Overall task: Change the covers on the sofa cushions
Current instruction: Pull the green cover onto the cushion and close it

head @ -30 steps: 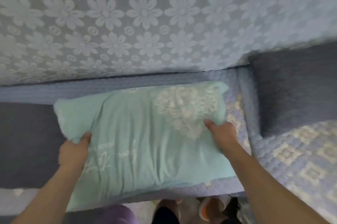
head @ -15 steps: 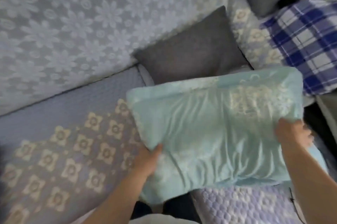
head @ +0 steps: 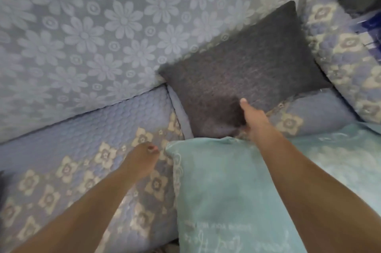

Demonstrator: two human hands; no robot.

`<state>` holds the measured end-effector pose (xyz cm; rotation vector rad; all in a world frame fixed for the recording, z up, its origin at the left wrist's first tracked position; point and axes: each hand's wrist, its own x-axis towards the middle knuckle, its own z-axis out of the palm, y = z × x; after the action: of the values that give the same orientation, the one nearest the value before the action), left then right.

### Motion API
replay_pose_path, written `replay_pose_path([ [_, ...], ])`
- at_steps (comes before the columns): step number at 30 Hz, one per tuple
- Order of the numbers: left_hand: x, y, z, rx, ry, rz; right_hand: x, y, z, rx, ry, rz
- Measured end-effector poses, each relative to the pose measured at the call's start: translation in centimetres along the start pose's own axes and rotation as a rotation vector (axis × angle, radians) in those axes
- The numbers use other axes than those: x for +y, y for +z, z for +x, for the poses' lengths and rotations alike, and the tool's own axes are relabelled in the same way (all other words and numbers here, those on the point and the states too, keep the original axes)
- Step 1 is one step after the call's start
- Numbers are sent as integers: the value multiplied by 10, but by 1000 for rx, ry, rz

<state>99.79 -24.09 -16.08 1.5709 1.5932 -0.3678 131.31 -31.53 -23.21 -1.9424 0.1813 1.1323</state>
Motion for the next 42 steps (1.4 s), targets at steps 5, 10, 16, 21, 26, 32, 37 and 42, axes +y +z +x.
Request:
replay_pose_path([
  [5,-22,7,17,-39,-27,-155,15,26,58,-135,169,465],
  [10,2,-18,3,-60,-178,-972,-44,61,-1,-113,72,611],
  [16,47,-95,-18,-118,8,-1067,-33,97,-125,-179,-30,700],
  [21,-45,-143,-50,96,13,-1090,29,180,-218,-257,-47,546],
  [26,-176,-197,-110,155,-288,-1264,67,261,-322,-285,-134,187],
  [32,-335,-279,-103,137,-313,-1418,63,411,-393,-98,-189,-196],
  [37,-482,-287,-74,165,-527,-1338,66,551,-395,-68,-273,-229],
  [42,-638,-277,-75,302,-961,-1326,48,632,-400,-237,-325,-23],
])
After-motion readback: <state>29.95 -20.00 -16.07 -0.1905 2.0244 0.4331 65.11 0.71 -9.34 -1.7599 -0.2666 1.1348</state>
